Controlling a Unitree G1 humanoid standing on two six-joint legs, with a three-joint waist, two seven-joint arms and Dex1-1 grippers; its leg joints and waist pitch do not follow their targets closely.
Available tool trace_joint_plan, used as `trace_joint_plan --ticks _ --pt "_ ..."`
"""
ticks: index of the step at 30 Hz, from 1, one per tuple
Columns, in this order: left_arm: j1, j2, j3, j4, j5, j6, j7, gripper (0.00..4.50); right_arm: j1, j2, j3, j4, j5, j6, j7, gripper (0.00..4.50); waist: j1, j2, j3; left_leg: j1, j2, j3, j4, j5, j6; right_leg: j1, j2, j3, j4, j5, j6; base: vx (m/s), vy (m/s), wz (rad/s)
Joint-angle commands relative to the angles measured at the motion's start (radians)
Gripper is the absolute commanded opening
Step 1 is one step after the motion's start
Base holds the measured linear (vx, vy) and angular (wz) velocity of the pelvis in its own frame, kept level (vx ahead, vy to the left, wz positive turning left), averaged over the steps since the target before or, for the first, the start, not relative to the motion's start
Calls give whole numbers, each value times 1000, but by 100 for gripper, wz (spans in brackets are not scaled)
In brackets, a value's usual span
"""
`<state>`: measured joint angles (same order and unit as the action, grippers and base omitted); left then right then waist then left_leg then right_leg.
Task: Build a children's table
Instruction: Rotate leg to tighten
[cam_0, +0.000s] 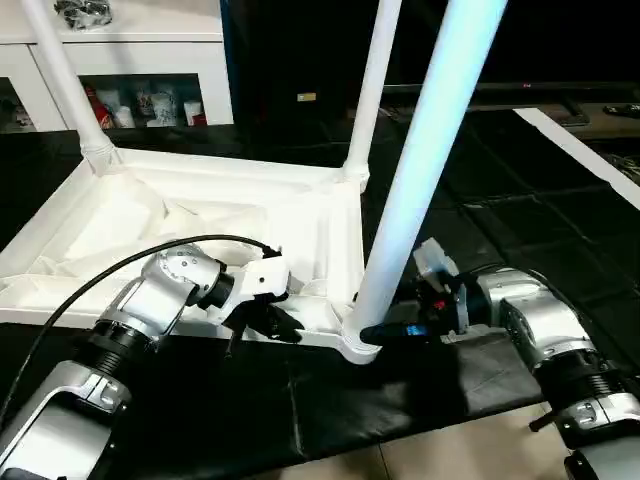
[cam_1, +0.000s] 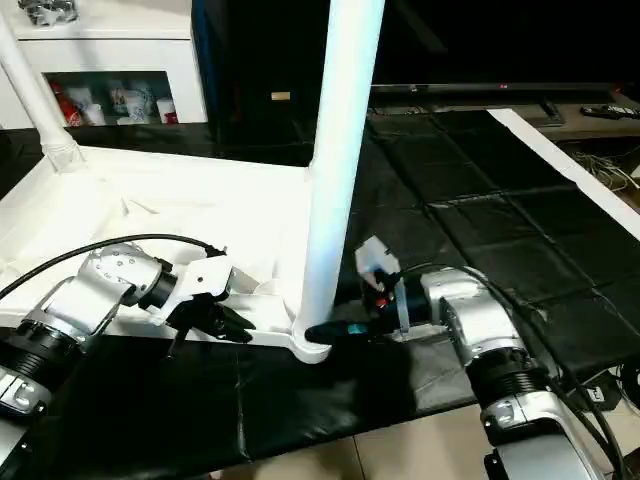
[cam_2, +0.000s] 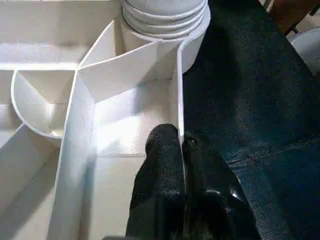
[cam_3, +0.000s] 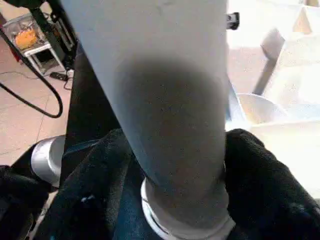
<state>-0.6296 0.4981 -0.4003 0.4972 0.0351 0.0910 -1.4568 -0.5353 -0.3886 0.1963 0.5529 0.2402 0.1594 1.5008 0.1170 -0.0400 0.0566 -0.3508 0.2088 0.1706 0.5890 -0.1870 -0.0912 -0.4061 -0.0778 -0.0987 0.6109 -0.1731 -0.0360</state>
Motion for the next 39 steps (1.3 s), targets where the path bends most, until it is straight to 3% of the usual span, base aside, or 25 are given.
trace_joint_plan --ticks 1,11,17,18,19,20,21,24,26,28,30,34,35,36,39 --pt "-21 -14 -29 -14 4 -24 -32 0 -7 0 0 4 -9 -15 18 263 -4 4 -69 2 30 1 -66 -163 43 59 -70 56 -71 -248 -183 0 0 0" --pt "-24 -24 -23 6 12 -16 5 0 14 0 10 -10 7 -10 27 207 -2 3 -68 4 29 1 -66 -175 40 57 -70 56 -75 -276 -176 0 0 0" --pt "-38 -70 11 22 4 60 93 0 49 46 -44 -33 49 38 -74 204 1 0 -66 7 27 0 -68 -189 33 56 -71 55 -82 -326 -158 0 0 0" --pt "-54 -111 38 46 7 113 188 0 66 95 -70 -33 34 53 -209 204 -4 1 -64 5 27 1 -68 -190 26 54 -70 57 -83 -338 -148 0 0 0" --pt "-71 -153 62 73 13 151 283 0 75 146 -89 -22 7 43 -347 204 -7 3 -60 12 24 -1 -69 -216 14 48 -72 55 -92 -389 -139 0 0 0" --pt "-71 -153 62 73 13 151 283 0 75 146 -89 -22 7 43 -347 204 -12 0 -60 9 22 -3 -70 -224 5 51 -73 53 -93 -421 -127 0 0 0" --pt "-82 -185 78 92 16 177 348 0 72 187 -104 -5 -9 48 -451 204 -13 4 -63 10 20 -7 -70 -230 -2 54 -76 49 -100 -477 -99 0 0 0" --pt "-100 -262 105 129 16 240 472 0 38 278 -127 37 -39 65 -652 202 -35 4 -61 3 16 -8 -70 -233 -11 52 -73 45 -107 -502 -85 0 0 0" --pt "-114 -299 116 147 19 266 528 0 4 321 -132 70 -63 79 -759 201 -41 10 -64 2 15 -10 -70 -226 -1 54 -72 46 -106 -481 -85 0 0 0" --pt "-138 -353 133 164 22 306 605 0 -51 382 -141 125 -102 106 -915 201 -54 8 -66 5 13 -7 -67 -229 1 50 -68 47 -103 -454 -102 0 0 0" --pt "-142 -362 136 167 24 311 620 0 -60 392 -144 131 -110 116 -945 200 -56 10 -66 2 14 -8 -68 -216 7 52 -68 48 -102 -430 -108 0 0 0" --pt "-162 -401 154 171 29 342 664 0 -95 437 -126 172 -165 112 -1036 200 -58 12 -70 -1 17 -6 -68 -174 15 57 -65 53 -85 -289 -147 0 0 0" --pt "-162 -398 155 171 30 339 666 0 -93 439 -125 173 -167 101 -1032 200 -58 9 -70 0 17 -5 -68 -172 19 57 -65 54 -85 -273 -152 0 0 0" --pt "-161 -396 155 170 30 336 666 0 -91 440 -124 172 -168 93 -1027 252 -56 11 -70 -1 17 -5 -68 -170 24 60 -67 55 -82 -252 -161 0 0 0" --pt "-148 -369 139 164 48 323 651 0 -67 430 -125 143 -147 89 -971 264 -56 12 -67 0 18 -4 -70 -191 31 60 -67 55 -87 -271 -163 0 0 0"
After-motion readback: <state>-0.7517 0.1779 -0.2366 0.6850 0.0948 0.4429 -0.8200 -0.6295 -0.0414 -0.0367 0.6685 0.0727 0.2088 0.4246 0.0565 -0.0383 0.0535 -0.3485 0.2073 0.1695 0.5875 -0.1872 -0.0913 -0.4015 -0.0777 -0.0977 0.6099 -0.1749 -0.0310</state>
